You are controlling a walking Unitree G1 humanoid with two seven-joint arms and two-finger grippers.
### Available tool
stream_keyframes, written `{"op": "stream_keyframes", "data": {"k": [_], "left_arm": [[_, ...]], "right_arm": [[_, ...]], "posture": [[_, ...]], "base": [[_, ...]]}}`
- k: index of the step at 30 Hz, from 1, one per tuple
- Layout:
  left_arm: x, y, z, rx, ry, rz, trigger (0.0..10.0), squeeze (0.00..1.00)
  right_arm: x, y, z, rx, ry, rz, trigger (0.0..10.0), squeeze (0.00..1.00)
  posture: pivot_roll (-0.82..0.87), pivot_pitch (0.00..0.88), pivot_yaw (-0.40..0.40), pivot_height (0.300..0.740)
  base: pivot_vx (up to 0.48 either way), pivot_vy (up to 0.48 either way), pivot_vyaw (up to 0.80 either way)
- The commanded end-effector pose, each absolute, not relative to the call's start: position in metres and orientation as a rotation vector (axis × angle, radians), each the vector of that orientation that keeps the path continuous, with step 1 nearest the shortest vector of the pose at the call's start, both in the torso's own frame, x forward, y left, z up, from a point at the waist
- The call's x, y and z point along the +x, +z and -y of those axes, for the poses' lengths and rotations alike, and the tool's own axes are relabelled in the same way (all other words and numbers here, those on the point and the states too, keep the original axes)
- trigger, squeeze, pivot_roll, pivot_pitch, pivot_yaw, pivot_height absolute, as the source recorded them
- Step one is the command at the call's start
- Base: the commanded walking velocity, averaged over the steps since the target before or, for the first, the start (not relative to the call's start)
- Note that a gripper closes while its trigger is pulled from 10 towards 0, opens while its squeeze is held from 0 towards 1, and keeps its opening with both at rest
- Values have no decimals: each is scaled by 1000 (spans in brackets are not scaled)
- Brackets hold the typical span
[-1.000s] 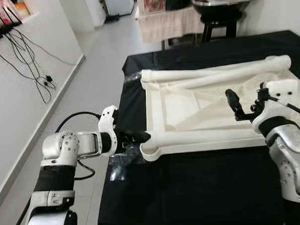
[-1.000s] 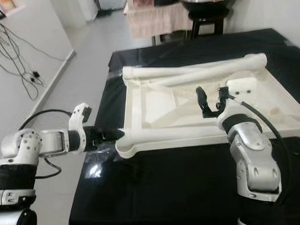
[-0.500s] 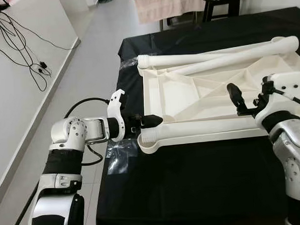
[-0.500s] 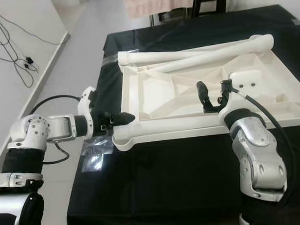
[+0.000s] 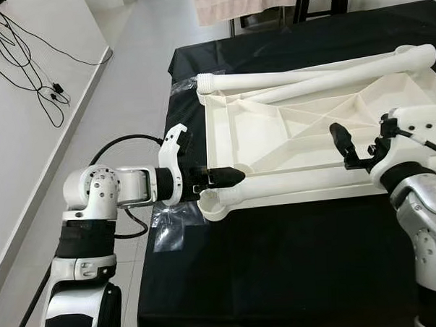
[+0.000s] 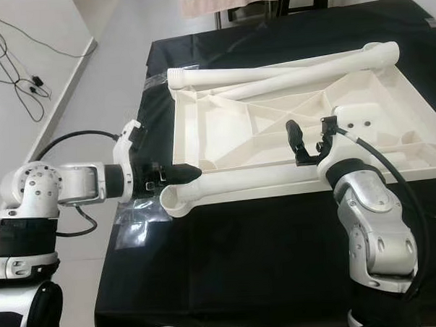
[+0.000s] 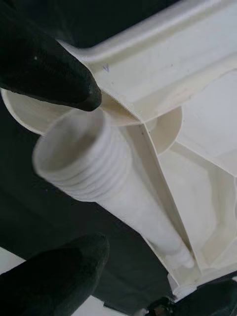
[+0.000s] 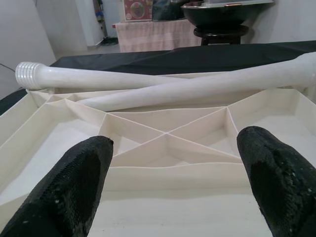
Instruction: Building children table
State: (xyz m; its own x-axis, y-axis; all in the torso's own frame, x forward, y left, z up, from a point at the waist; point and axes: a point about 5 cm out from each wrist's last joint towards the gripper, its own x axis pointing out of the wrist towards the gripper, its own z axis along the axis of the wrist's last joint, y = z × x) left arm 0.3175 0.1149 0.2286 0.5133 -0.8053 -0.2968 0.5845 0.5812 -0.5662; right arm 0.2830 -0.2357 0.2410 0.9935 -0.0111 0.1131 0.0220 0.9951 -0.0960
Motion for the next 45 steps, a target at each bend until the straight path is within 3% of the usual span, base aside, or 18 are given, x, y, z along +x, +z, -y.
{"op": "stream_keyframes", "data": {"k": [1, 11, 25, 40, 45], "left_arm": [[310, 224, -127, -426, -835, -605, 10000, 0], [290, 219, -112, -478, -929, -636, 10000, 0], [303, 228, -104, -470, -904, -573, 10000, 0], [307, 206, -93, -507, -901, -635, 10000, 0], [326, 206, -97, -533, -845, -599, 10000, 0]], "right_arm": [[284, 238, 231, -72, 8, 95, 10000, 0], [287, 240, 230, -68, 15, 95, 10000, 0], [286, 242, 229, -67, 10, 102, 10000, 0], [288, 243, 227, -64, 14, 108, 10000, 0], [288, 241, 221, -53, 23, 108, 10000, 0]], "posture": [[-162, 167, 116, 740], [-155, 160, 109, 740], [-170, 159, 112, 740], [-174, 157, 115, 740], [-172, 156, 117, 740]], "base": [[0, 0, 0], [0, 0, 0], [0, 0, 0], [0, 0, 0], [0, 0, 0]]}}
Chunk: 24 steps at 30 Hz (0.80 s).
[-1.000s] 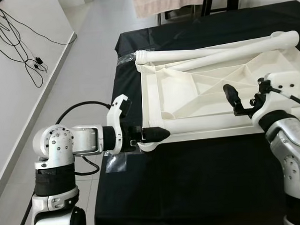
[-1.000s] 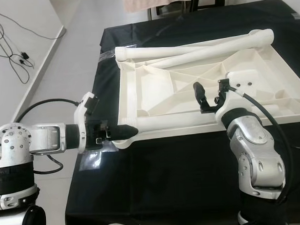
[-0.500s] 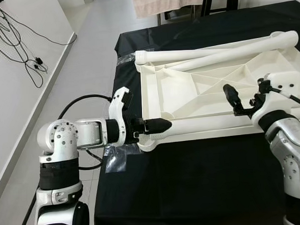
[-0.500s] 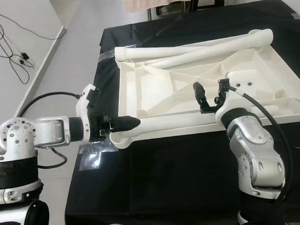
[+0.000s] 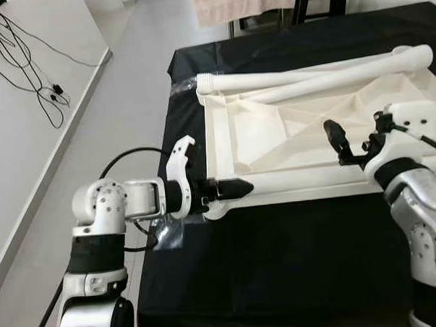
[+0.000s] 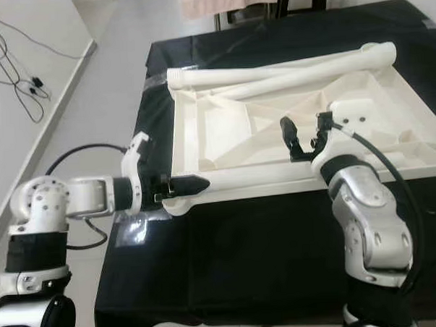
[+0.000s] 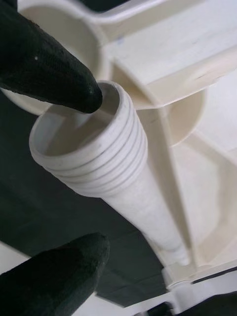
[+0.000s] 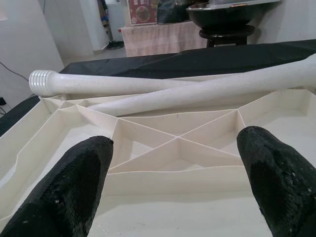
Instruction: Building children table
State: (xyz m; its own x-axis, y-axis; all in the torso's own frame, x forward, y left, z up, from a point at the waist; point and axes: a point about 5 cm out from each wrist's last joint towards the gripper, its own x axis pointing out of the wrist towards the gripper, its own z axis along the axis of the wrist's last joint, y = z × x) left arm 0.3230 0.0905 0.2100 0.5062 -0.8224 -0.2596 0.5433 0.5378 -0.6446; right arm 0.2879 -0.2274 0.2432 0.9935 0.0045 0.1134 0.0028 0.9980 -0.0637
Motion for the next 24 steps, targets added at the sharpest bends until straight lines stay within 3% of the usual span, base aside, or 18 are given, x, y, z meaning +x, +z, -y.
{"op": "stream_keyframes", "data": {"k": [1, 17, 19, 24], "left_arm": [[327, 206, -96, -540, -851, -597, 10000, 0], [331, 197, -75, -578, -993, -708, 10000, 0], [335, 196, -74, -580, -996, -713, 0, 0], [343, 194, -74, -583, -984, -717, 0, 0]], "right_arm": [[288, 241, 221, -52, 24, 108, 10000, 0], [290, 244, 213, -38, 36, 121, 10000, 0], [290, 245, 212, -35, 34, 125, 10000, 0], [290, 245, 212, -32, 31, 128, 10000, 0]], "posture": [[-172, 156, 117, 740], [-168, 152, 130, 740], [-166, 151, 132, 740], [-164, 149, 133, 740]], "base": [[0, 0, 0], [0, 0, 0], [0, 0, 0], [0, 0, 0]]}}
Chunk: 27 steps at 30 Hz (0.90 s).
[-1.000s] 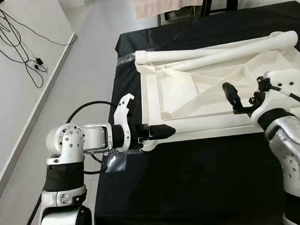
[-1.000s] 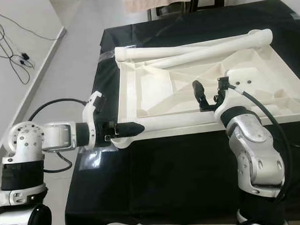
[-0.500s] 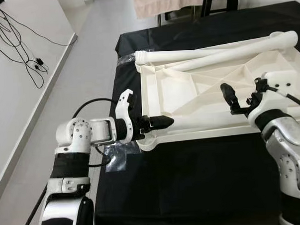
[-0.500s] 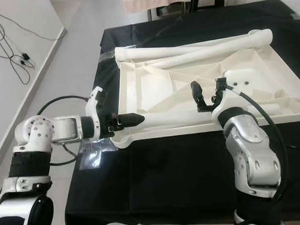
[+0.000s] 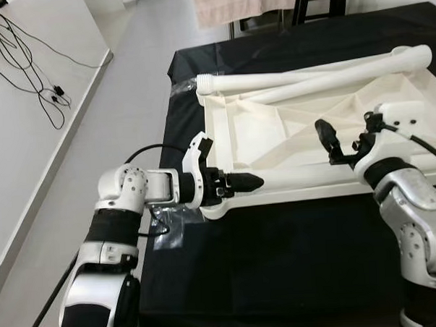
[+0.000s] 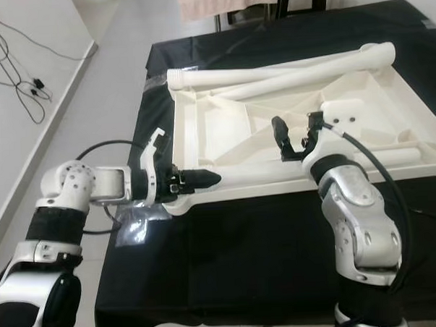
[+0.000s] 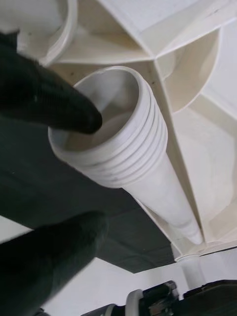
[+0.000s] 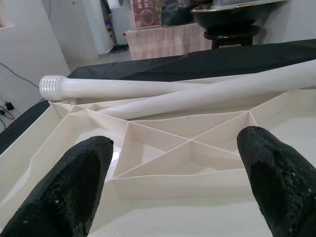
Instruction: Building children table
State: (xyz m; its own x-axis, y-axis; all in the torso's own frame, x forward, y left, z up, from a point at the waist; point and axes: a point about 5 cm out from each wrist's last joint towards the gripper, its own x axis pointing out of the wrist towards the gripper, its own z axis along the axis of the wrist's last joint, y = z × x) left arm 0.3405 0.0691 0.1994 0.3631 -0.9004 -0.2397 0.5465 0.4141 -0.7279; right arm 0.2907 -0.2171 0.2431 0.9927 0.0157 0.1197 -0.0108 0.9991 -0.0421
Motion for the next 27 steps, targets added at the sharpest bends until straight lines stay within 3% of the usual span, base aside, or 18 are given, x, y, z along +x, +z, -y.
{"op": "stream_keyframes", "data": {"k": [1, 14, 23, 26, 27], "left_arm": [[344, 194, -73, -583, -989, -717, 0, 0], [348, 185, -68, -583, -1004, -757, 0, 0], [353, 188, -69, -569, -1013, -685, 0, 0], [354, 198, -72, -564, -1035, -617, 0, 0], [354, 207, -74, -569, -1054, -569, 0, 0]], "right_arm": [[291, 245, 211, -31, 31, 129, 10000, 0], [292, 248, 212, -36, 22, 142, 10000, 0], [297, 261, 214, -38, 21, 194, 10000, 0], [299, 272, 216, 24, 28, 238, 10000, 0], [299, 280, 217, 118, 43, 265, 10000, 0]], "posture": [[-165, 148, 133, 740], [-171, 137, 135, 740], [-181, 110, 131, 740], [-184, 101, 129, 740], [-185, 97, 128, 740]], "base": [[0, 0, 0], [0, 0, 0], [0, 0, 0], [0, 0, 0], [0, 0, 0]]}}
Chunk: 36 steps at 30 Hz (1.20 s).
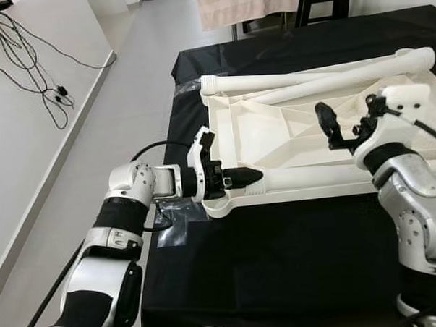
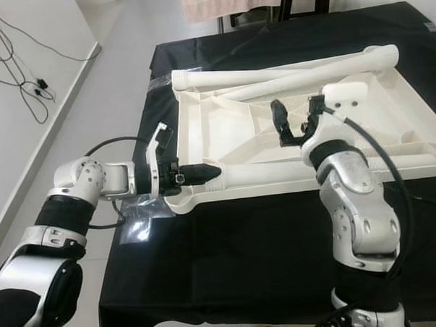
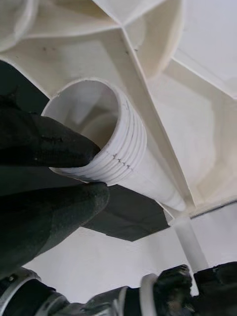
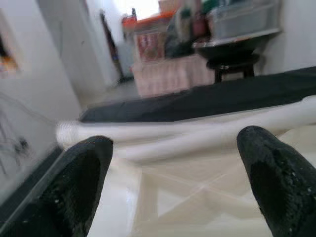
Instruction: Building children table
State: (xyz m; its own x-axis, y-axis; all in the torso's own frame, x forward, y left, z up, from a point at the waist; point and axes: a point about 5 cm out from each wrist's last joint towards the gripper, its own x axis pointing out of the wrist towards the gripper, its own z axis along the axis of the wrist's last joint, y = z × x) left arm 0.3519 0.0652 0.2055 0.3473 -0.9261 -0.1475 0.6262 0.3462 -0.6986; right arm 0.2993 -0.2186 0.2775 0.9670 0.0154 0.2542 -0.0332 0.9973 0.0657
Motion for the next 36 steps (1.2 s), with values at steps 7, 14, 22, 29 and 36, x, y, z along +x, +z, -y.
{"op": "stream_keyframes", "data": {"k": [7, 14, 22, 29, 36], "left_arm": [[346, 235, -85, -584, -1096, -391, 0, 0], [330, 260, -100, -634, -1146, -211, 0, 0], [323, 260, -105, -641, -1123, -177, 0, 0], [316, 262, -102, -685, -1139, -134, 0, 0], [308, 271, -99, -726, -1181, -69, 0, 0]], "right_arm": [[289, 286, 215, 488, 281, 282, 10000, 0], [249, 254, 201, 668, 537, 187, 10000, 0], [212, 220, 223, 791, 533, 51, 10000, 0], [195, 209, 208, 885, 599, -65, 10000, 35], [213, 216, 173, 993, 653, -45, 10000, 0]], "posture": [[-186, 87, 119, 740], [-180, 85, 103, 740], [-176, 89, 87, 740], [-183, 89, 85, 740], [-168, 77, 77, 740]], "base": [[0, 0, 0], [0, 0, 0], [0, 0, 0], [0, 0, 0], [0, 0, 0]]}}
